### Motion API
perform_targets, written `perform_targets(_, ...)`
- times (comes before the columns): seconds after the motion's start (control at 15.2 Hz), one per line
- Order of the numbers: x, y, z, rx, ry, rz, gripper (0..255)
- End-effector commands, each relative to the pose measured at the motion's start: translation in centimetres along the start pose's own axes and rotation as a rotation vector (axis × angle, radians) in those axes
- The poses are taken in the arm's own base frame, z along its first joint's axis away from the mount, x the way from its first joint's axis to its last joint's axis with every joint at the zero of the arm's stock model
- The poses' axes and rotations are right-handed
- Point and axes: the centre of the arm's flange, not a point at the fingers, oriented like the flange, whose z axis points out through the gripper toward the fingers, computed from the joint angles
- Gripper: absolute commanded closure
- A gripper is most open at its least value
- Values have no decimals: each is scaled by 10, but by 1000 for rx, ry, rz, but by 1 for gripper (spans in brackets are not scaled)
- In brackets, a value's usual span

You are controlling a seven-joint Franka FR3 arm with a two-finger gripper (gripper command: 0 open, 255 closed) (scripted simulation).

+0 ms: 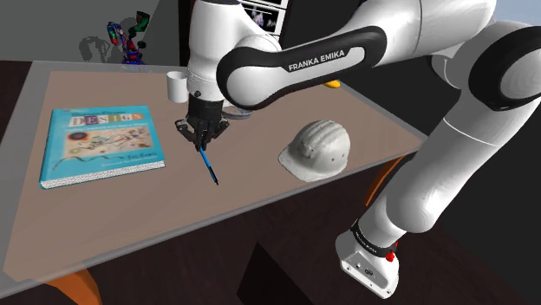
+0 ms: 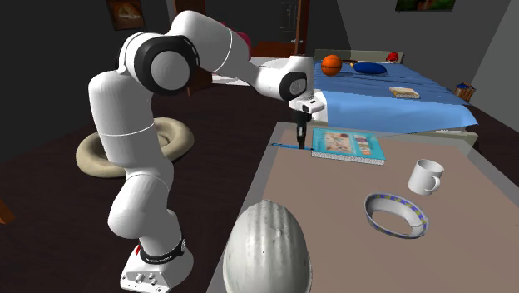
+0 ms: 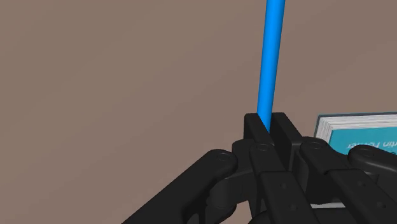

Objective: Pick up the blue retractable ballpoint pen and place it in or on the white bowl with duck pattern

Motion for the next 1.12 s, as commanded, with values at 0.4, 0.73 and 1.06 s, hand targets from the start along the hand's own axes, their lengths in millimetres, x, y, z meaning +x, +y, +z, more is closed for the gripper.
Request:
perform_targets(0.4, 3, 0, -38, 0, 0, 0, 255)
perform_targets(0.73, 58, 37, -37, 0, 0, 0, 255)
perform_targets(1.06, 113, 74, -36, 0, 0, 0, 255)
